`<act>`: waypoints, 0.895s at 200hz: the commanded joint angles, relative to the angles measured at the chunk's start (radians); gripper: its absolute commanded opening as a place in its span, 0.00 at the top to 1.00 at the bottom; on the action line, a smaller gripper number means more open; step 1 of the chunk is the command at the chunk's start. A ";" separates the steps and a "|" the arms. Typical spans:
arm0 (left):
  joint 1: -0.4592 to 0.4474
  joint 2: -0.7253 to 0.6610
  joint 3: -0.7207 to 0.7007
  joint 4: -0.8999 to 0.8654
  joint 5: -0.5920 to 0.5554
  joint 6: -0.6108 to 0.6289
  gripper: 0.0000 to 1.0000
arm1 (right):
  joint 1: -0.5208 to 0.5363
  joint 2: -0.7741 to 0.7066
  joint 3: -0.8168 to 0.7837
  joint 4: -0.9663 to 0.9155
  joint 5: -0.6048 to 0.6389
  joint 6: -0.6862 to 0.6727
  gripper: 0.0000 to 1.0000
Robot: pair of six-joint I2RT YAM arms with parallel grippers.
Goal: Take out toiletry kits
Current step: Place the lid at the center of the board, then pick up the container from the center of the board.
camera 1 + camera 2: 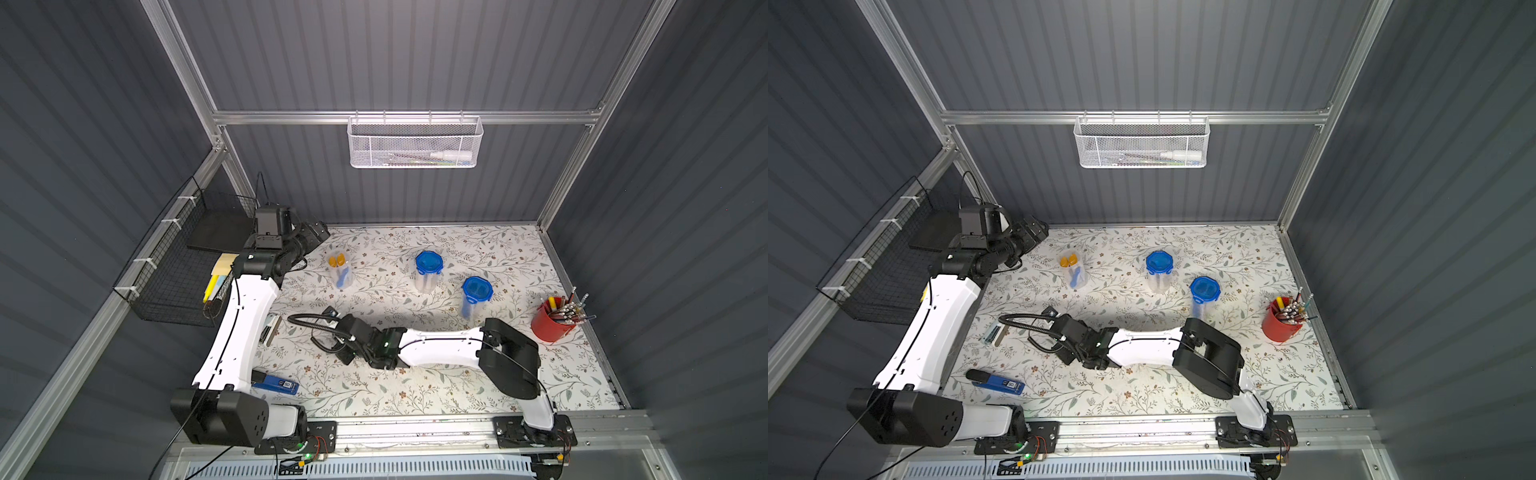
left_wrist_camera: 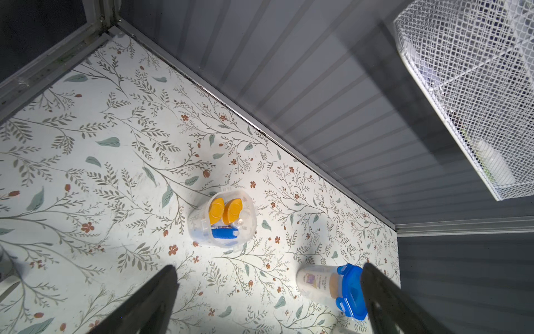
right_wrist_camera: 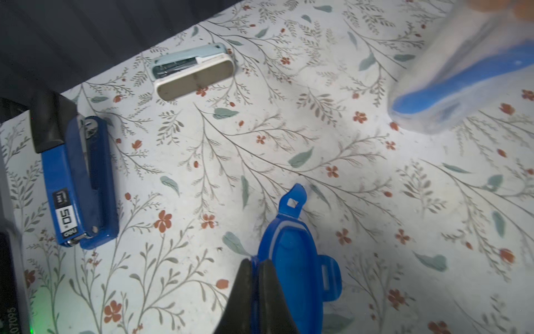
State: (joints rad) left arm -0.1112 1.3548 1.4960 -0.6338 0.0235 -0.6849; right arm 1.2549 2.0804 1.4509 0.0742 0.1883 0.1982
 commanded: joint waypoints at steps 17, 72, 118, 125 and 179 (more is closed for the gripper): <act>0.008 -0.030 -0.005 -0.053 -0.012 0.031 0.00 | 0.029 0.090 0.034 0.159 -0.138 0.035 0.91; 0.008 0.005 -0.055 -0.015 0.030 0.012 0.00 | 0.015 0.087 -0.039 0.243 -0.229 0.098 0.49; 0.008 0.093 -0.074 0.024 0.061 0.016 0.00 | -0.064 -0.108 -0.245 0.351 -0.256 0.187 0.48; 0.007 0.106 -0.074 0.018 0.049 0.021 0.00 | -0.078 -0.136 -0.263 0.352 -0.244 0.185 0.48; -0.012 0.279 0.002 -0.079 -0.085 0.056 0.01 | -0.232 -0.200 -0.299 0.269 -0.273 0.284 0.53</act>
State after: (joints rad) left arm -0.1101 1.5620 1.4422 -0.6510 0.0124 -0.6651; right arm 1.0721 1.8912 1.1816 0.3775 -0.0647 0.4129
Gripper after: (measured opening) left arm 0.995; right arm 0.476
